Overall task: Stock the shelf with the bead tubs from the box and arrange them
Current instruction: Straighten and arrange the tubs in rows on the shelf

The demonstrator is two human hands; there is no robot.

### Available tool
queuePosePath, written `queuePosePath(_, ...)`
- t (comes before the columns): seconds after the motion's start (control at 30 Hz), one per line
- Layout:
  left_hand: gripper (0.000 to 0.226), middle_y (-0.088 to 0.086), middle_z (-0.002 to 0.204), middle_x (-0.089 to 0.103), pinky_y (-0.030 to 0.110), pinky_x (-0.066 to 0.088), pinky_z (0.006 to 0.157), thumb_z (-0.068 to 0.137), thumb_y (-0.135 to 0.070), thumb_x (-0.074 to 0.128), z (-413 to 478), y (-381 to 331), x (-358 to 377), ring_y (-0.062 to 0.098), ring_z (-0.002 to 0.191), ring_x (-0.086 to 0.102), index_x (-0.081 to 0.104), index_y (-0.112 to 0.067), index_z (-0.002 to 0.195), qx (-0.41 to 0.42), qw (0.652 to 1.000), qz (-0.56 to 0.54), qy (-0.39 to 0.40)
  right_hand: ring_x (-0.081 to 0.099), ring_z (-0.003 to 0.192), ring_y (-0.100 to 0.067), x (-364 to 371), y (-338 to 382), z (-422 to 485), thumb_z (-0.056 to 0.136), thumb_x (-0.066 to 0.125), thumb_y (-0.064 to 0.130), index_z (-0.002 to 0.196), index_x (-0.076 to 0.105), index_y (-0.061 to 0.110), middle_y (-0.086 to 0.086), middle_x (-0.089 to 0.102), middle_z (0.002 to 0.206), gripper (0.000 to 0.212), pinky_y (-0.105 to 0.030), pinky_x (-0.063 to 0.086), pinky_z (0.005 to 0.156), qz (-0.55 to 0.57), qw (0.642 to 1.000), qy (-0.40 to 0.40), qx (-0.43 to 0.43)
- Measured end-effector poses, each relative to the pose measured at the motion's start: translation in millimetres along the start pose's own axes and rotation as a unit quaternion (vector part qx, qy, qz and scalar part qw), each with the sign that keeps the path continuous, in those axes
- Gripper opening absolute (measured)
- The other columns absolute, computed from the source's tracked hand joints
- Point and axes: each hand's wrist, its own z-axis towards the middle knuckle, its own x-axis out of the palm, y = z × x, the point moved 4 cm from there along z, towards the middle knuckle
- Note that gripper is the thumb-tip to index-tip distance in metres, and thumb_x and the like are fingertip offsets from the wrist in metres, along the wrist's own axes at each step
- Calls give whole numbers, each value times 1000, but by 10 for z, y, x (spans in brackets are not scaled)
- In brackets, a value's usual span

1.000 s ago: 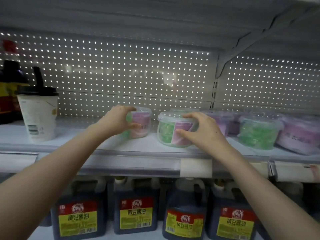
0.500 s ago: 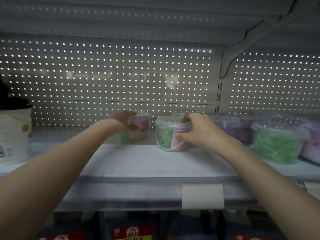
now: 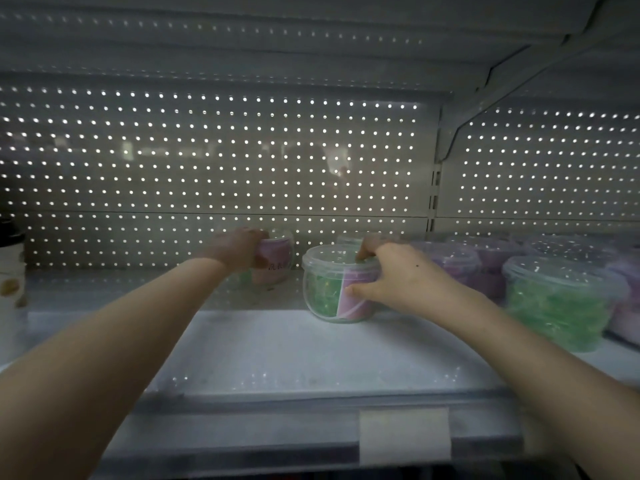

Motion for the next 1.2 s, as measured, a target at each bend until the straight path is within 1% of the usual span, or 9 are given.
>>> queuePosePath(0.17, 58, 18, 135, 51, 42, 43, 97, 85, -12, 64, -54, -24, -87, 32, 125, 48, 42, -9, 139, -11, 1000, 17, -16, 54, 105, -21, -3, -1, -31, 77, 69, 45, 119, 52, 25, -1, 58, 118, 49, -31, 44, 80, 5, 1000, -3, -5)
queuePosePath(0.3, 72, 11, 147, 38, 39, 37, 102, 85, -18, 68, -239, -19, -239, 28, 134, 39, 31, -18, 146, -17, 999, 21, -26, 55, 105, -21, 2, 11, -9, 77, 70, 43, 119, 54, 22, -3, 59, 119, 49, -28, 40, 75, 10, 1000, -5, -7)
queuePosePath(0.43, 54, 9, 140, 46, 33, 39, 98, 86, -18, 66, -583, 28, -412, 27, 125, 47, 46, -18, 136, -24, 998, -40, -38, 54, 112, -20, -2, 113, 10, 79, 70, 42, 119, 59, 22, -1, 59, 123, 46, -28, 42, 82, 33, 999, -13, -33)
queuePosePath(0.6, 39, 0, 129, 56, 43, 46, 95, 87, -28, 63, -1189, 177, -449, 24, 115, 54, 54, -27, 126, -11, 996, -36, -85, 54, 113, -20, 61, 367, 56, 79, 71, 36, 120, 60, 18, -2, 59, 124, 46, -36, 45, 96, 38, 997, 4, -68)
queuePosePath(0.7, 36, 0, 128, 57, 43, 46, 93, 89, -29, 61, -1405, 267, -440, 24, 112, 55, 55, -28, 124, -29, 994, -51, -90, 52, 117, -20, 113, 613, 118, 80, 72, 32, 123, 58, 16, -3, 56, 128, 48, -33, 42, 98, 26, 994, 20, -101)
queuePosePath(0.77, 33, 0, 127, 58, 44, 47, 93, 88, -29, 61, -1510, 335, -449, 24, 112, 56, 57, -28, 121, -35, 992, -68, -101, 51, 119, -20, 163, 776, 174, 80, 73, 33, 125, 57, 16, -2, 56, 127, 50, -30, 41, 96, 25, 993, 27, -115)
queuePosePath(0.9, 31, -3, 123, 60, 44, 47, 93, 86, -30, 62, -1666, 440, -458, 23, 112, 56, 59, -30, 117, -44, 989, -83, -117, 52, 112, -21, 278, 1019, 252, 80, 70, 42, 118, 58, 14, -3, 58, 120, 49, -32, 42, 83, 28, 993, 4, -116)
queuePosePath(1.07, 30, -4, 122, 60, 41, 48, 90, 85, -30, 62, -1757, 459, -454, 22, 110, 56, 60, -31, 115, -55, 986, -90, -129, 54, 101, -25, 382, 1243, 324, 80, 68, 48, 112, 58, 8, -7, 57, 109, 52, -34, 44, 79, 47, 991, 5, -126)
queuePosePath(1.2, 30, -3, 122, 62, 41, 47, 91, 85, -29, 62, -1780, 391, -460, 22, 110, 57, 61, -29, 115, -50, 985, -103, -130, 57, 102, -20, 279, 1075, 280, 81, 71, 43, 116, 63, 11, -6, 61, 115, 48, -27, 44, 79, 124, 984, 16, -125)
